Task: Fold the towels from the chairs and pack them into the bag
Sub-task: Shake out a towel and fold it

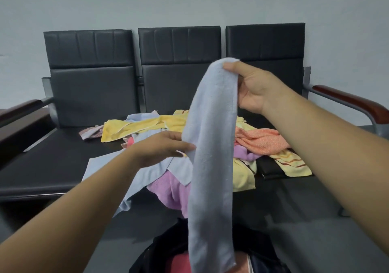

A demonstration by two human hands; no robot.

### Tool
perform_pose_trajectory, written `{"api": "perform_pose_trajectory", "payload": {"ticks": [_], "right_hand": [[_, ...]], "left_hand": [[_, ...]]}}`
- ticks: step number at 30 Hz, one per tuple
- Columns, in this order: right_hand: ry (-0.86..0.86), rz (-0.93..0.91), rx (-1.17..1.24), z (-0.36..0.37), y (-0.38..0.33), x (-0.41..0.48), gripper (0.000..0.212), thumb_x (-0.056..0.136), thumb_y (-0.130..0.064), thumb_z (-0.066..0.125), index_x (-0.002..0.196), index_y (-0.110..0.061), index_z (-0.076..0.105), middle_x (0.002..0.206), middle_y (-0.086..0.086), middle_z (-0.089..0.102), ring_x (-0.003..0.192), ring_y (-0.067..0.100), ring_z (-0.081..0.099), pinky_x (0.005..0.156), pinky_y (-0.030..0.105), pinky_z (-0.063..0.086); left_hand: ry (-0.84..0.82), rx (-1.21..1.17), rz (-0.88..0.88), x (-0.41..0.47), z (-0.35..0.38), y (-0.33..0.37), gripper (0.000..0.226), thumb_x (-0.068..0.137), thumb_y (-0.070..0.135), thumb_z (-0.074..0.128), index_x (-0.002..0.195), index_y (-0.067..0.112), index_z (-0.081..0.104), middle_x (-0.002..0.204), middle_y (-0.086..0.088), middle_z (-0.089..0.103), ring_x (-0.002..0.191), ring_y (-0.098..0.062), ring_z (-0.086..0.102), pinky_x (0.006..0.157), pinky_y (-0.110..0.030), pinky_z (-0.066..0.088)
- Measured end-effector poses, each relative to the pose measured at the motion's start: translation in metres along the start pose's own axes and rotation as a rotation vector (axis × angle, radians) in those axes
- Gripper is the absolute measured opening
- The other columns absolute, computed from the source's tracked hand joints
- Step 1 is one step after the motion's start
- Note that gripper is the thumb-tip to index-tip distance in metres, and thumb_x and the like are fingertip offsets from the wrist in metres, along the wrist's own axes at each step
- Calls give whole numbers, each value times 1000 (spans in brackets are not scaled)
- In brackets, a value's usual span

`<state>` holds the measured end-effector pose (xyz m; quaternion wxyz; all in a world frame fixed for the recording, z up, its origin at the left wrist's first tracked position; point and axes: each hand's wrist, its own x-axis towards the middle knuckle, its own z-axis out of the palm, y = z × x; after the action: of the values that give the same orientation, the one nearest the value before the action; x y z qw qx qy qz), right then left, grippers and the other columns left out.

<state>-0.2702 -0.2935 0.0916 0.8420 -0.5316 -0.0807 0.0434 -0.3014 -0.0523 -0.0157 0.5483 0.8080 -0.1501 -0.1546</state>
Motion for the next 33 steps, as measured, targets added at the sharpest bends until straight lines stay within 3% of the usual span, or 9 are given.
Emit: {"api": "perform_pose_trajectory", "payload": {"ticks": [5,10,14,17,19,25,27,30,33], "right_hand": [[131,203,-114,-29,43,20,35,93,-9,71,125,3,65,128,18,69,106,27,73,72,34,62],[-127,415,-34,-52,94,5,61,96,-45,63,143,-7,57,142,14,62,131,30,59,112,46,45],[-215,490,-21,-65,134,-9,59,94,-46,64,139,-8,59,139,14,64,129,31,61,113,51,44],[-279,478,-92,-67,151,-18,42,98,-13,63,139,-2,59,138,16,64,131,30,60,115,50,42],[-256,424,-102,-66,157,-15,43,96,-4,63,138,5,57,137,18,64,130,32,61,115,49,43],[-146,298,50,-49,151,-2,42,96,-7,63,136,4,58,132,21,67,124,32,65,106,44,52],[-102,323,102,-47,145,2,44,94,-12,68,134,2,59,128,22,69,119,33,68,101,45,55],[-67,335,92,-49,139,7,53,88,-14,75,137,-2,59,130,22,68,119,36,68,103,49,54],[-16,355,61,-55,132,13,48,90,-13,72,135,-3,61,128,21,69,116,34,70,100,48,56]], "left_hand": [[-86,-700,87,-6,23,-4,40,96,22,49,129,13,69,139,-17,61,131,-35,57,109,-48,46],[12,-1016,170,1,33,-3,47,88,29,57,126,3,68,132,-14,65,123,-27,64,99,-37,55],[96,-1126,213,6,28,-9,46,95,28,49,128,-1,65,134,-18,63,126,-30,62,101,-40,54],[176,-1101,195,8,25,-17,45,100,26,42,94,3,81,112,-15,74,106,-26,73,89,-36,60],[200,-1084,169,8,23,-28,44,103,28,43,101,2,78,110,-15,75,104,-27,73,86,-35,60],[94,-540,-3,14,20,-64,39,87,48,67,109,15,72,119,-2,71,117,-20,65,103,-43,52],[75,-235,-88,16,24,-75,38,78,44,79,95,12,66,101,-1,70,106,-13,66,104,-40,51],[-15,-33,-113,18,31,-85,48,77,41,83,73,8,49,74,-1,42,73,-12,46,79,-29,48],[-31,-303,-63,21,33,-83,34,88,16,75,114,-3,64,108,-11,71,105,-25,67,100,-44,54]]}}
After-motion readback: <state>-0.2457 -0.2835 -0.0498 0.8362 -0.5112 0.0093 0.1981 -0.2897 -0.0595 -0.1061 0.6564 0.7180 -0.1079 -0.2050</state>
